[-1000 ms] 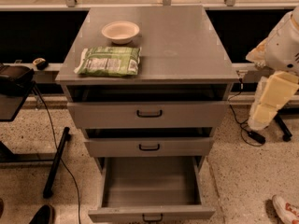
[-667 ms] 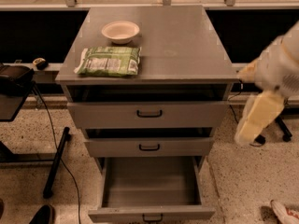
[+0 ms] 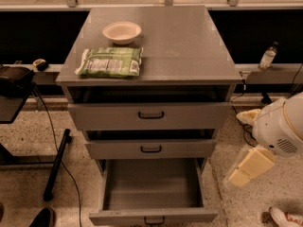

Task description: Close bottom drawer

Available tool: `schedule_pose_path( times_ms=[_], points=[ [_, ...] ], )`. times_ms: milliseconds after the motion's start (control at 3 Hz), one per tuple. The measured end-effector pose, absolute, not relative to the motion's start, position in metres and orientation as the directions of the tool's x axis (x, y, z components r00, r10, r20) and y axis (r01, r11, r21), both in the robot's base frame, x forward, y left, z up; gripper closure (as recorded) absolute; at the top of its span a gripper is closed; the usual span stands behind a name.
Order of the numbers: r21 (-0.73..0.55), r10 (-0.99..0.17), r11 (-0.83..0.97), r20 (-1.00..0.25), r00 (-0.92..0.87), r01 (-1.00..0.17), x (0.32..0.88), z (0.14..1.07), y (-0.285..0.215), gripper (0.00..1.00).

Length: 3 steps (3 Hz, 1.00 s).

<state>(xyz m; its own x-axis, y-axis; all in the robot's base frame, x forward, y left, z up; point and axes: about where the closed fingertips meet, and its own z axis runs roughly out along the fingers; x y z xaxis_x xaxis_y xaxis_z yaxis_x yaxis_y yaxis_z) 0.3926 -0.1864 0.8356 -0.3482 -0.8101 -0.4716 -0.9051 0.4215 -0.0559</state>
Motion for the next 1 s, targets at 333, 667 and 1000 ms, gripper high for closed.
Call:
schedule_pose_path(
  times_ms=[333,667,1000],
  points=[
    [-0.057,-0.81,0.423,-0.471,-0.349,-0.904,0.392,0.835,-0.187,0.0],
    [-0.024,-0.725,0.438,-0.6,-0.338,-0.899,0.398,0.796,-0.171,0.0],
    [0.042,-0.642,0.385,-0.705,-0.3,-0.922,0.382,0.712,-0.127,0.0]
  ],
)
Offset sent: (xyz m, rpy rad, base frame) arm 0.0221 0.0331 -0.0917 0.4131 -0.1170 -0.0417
